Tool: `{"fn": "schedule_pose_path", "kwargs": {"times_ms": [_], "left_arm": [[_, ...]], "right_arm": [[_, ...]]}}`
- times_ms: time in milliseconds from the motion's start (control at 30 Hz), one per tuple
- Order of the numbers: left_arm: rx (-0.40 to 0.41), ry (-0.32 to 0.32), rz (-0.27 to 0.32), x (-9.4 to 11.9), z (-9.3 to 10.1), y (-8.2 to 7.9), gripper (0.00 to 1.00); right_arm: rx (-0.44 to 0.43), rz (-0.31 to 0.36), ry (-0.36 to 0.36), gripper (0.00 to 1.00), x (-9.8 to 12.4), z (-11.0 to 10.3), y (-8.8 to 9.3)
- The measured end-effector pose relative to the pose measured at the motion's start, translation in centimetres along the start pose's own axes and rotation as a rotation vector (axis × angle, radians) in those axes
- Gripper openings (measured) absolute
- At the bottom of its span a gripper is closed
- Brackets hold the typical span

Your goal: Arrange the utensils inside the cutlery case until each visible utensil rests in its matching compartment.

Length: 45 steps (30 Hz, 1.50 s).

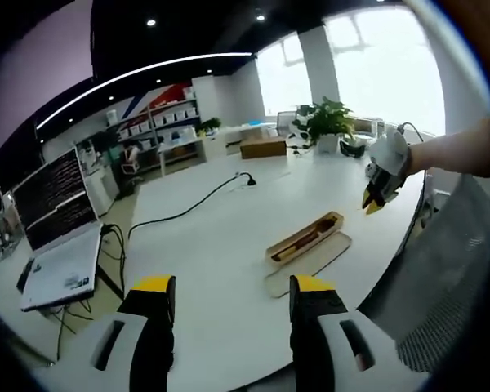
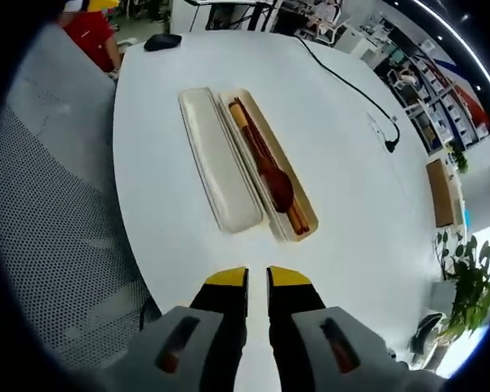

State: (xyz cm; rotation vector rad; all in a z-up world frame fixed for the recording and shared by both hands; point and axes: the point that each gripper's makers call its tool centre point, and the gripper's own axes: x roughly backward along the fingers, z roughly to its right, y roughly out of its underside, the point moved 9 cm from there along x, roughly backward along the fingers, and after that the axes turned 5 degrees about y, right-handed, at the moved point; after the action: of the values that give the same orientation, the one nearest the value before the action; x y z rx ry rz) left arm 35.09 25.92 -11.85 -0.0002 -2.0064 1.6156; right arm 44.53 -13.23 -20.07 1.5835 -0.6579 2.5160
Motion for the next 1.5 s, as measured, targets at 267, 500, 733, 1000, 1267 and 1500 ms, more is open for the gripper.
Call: {"fn": "schedule_pose_path", "kwargs": {"times_ms": [267, 500, 733, 1000, 1267, 1500], "left_arm": [[0.009, 0.092, -0.026, -0.2, -1.3, 1.2, 0.54], [-0.096, 0.223, -0.036, -1.9, -2.8, -0.2, 0.55], [-0.323, 0.488, -0.139, -6.4, -0.5, 1.0, 0.54], [-0.364, 0.595, -0.212, -9.9, -0.5, 3.1, 0.58], [-0.438, 0.679, -0.218, -14.0, 0.7, 4.2, 0.57], [-0.463, 0.736, -0.249, -16.3, 1.7, 4.7, 0.58]], "right_arm": [[-0.021, 0.040, 0.014, 0.07, 1.5, 0.7, 2.3], [-0.046, 0.138, -0.022, 0.11, 2.0, 0.6, 3.4], [-0.022, 0.228, -0.105, 0.15, 1.7, -0.6, 3.0], [0.002, 0.177, -0.131, 0.15, 0.1, -0.5, 2.9], [-0.011, 0.195, -0.179, 0.16, -1.1, -0.6, 1.8], [-0.047, 0.144, -0.193, 0.21, -2.4, -0.2, 1.6]]}}
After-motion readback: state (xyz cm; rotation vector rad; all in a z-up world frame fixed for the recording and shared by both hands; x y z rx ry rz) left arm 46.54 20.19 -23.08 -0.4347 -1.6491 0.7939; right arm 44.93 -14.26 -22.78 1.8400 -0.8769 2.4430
